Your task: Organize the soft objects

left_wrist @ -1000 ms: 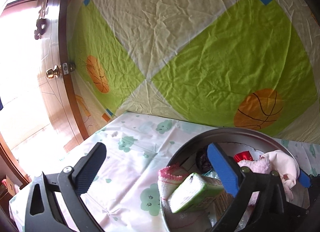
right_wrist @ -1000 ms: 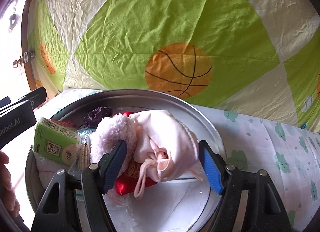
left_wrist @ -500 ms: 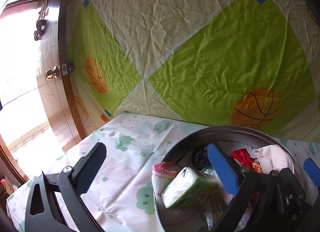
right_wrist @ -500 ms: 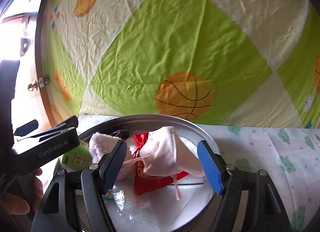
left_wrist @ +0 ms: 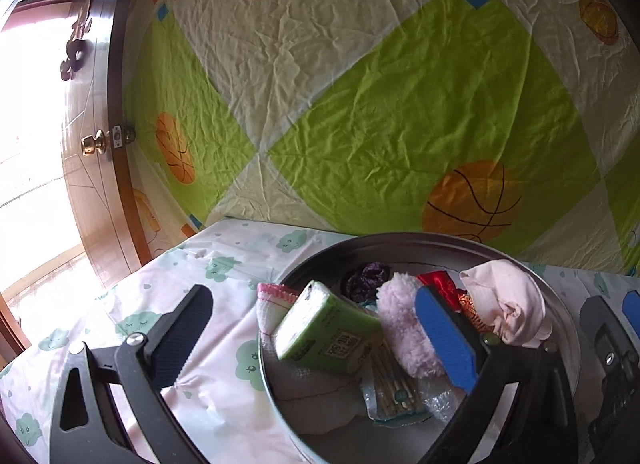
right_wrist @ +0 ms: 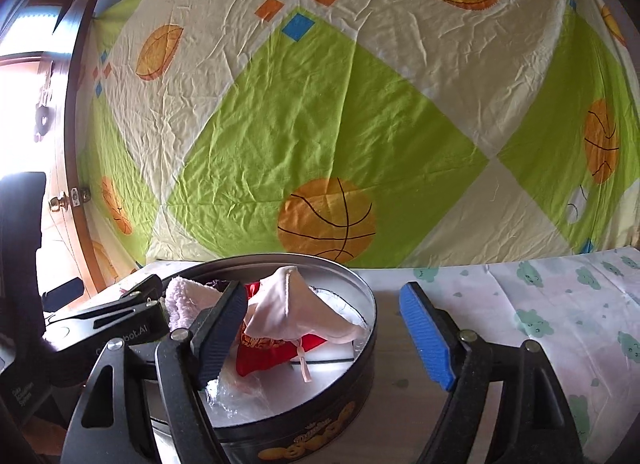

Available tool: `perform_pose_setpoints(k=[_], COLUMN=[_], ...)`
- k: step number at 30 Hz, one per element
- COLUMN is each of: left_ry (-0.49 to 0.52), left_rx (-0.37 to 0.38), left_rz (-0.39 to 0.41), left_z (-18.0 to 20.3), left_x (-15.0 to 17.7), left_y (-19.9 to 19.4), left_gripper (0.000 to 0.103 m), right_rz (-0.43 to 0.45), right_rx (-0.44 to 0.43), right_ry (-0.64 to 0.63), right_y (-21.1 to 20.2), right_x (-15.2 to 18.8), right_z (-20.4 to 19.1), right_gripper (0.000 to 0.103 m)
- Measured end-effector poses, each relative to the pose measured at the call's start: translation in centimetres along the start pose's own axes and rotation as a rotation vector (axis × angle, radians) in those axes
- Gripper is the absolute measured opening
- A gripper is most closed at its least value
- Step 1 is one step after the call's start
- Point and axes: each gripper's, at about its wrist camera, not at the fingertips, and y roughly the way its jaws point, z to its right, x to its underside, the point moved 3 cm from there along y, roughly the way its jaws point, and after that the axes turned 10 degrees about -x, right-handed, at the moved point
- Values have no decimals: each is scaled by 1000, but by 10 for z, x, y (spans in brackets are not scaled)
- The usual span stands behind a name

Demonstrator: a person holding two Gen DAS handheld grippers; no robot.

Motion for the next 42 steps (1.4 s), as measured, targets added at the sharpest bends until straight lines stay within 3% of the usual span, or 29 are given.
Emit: perform_pose_setpoints(k=[9, 14, 18, 42], left_ry=[37, 39, 22, 16], left_rx=[-4, -7, 1, 42], left_rz=[45, 84, 107, 126], left_z=[7, 8, 4, 4], left_x=[16, 19, 20, 22], left_y=[-26, -41, -51, -65], left_gripper=[103, 103, 103, 103], right_rz=[76, 149, 185, 232], right_rx=[16, 32, 33, 51], right_ry=[-4, -27, -39, -85], right_y=[-29, -46, -55, -72], right_x=[-1, -4, -6, -6], right_z=[2, -1, -3, -11], right_gripper=[81, 89, 89, 93])
